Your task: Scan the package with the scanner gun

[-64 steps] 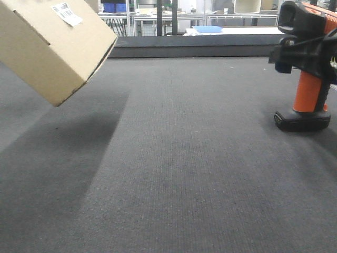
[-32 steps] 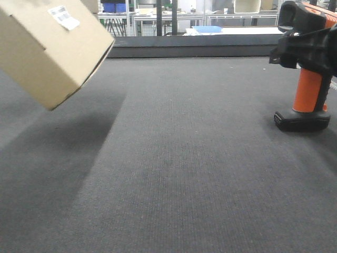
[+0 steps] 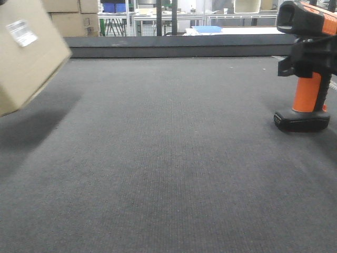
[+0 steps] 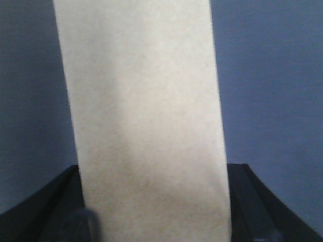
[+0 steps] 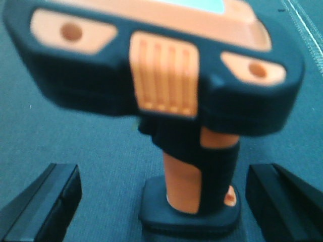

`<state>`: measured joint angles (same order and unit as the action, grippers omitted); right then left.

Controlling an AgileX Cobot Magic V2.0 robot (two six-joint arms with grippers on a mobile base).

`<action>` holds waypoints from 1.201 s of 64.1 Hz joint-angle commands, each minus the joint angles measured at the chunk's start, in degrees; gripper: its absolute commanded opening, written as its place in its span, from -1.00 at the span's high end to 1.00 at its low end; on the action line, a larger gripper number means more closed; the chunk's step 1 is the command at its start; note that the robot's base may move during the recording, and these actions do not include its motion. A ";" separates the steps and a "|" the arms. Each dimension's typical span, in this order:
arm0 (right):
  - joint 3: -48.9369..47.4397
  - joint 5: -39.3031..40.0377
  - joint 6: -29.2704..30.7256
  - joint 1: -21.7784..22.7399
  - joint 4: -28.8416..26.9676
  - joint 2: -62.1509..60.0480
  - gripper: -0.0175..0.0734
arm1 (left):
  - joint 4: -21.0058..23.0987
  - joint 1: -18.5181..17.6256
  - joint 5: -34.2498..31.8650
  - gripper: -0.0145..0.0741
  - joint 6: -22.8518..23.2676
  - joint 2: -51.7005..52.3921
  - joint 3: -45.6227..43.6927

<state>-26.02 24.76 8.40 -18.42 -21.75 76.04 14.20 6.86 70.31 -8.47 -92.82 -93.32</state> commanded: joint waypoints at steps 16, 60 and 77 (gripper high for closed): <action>3.47 -4.63 1.64 0.06 -0.45 -9.36 -0.64 | -9.97 -0.34 -0.35 0.92 1.69 -1.73 -0.65; 3.47 -17.09 6.03 0.06 -0.45 -30.98 0.96 | -19.51 -1.88 -0.35 0.45 2.73 -7.10 1.15; 3.23 -17.60 6.94 0.93 -0.45 -31.63 0.95 | -19.87 -1.88 -0.35 -0.71 2.73 -5.24 1.15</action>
<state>-22.73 6.70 14.25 -18.42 -22.25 44.77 -5.59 5.26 70.04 -6.05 -99.95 -92.15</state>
